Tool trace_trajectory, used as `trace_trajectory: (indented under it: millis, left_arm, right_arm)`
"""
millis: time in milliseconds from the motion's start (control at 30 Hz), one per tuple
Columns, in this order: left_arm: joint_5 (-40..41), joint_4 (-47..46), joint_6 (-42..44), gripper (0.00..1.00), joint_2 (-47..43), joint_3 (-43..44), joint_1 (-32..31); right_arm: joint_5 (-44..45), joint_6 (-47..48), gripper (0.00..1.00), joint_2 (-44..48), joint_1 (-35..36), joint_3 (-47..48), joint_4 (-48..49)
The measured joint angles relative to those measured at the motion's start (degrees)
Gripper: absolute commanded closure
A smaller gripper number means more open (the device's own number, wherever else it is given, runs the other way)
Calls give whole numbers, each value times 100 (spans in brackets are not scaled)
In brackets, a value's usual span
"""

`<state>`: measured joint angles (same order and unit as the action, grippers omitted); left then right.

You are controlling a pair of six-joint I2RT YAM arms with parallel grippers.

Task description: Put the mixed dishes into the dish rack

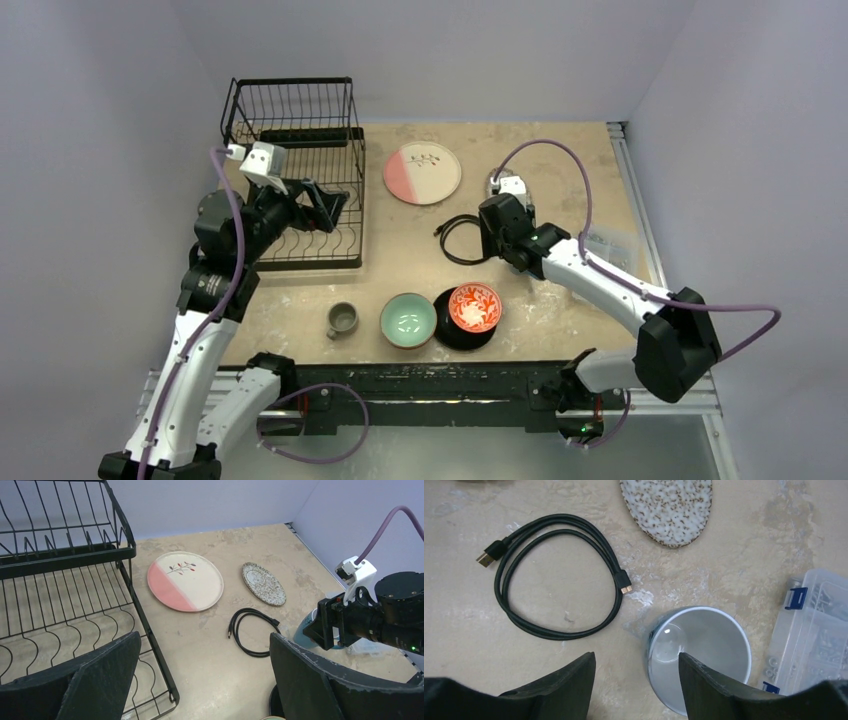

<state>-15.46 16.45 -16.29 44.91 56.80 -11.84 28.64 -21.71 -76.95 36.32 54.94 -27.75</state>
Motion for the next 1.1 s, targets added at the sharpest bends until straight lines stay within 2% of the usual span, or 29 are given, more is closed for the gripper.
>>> trace_trajectory:
  millis: [267, 467, 533, 667, 767, 900, 1100]
  left_arm:
    - [-44, 83, -57, 0, 66, 0, -37]
    - [-44, 133, -57, 0, 81, 37, -63]
    - [-63, 136, -59, 0, 92, 46, -68]
    - [-87, 166, -57, 0, 127, 90, -96]
    - [-96, 179, -57, 0, 133, 96, -107]
    - [-120, 210, -57, 0, 181, 111, -146]
    - [-310, 225, -85, 0, 385, 179, -177]
  right_arm:
    - [297, 33, 51, -568, 0, 0, -13]
    - [374, 20, 71, -791, 0, -59, 33]
    - [433, 11, 85, -789, 0, -111, 68]
    - [479, -76, 100, -780, 2, -188, 173]
    - [485, -144, 100, -656, 4, -317, 243]
    - [413, -262, 100, 343, 4, -748, 420]
    - [-76, -743, 100, 2931, -31, -1440, 1311]
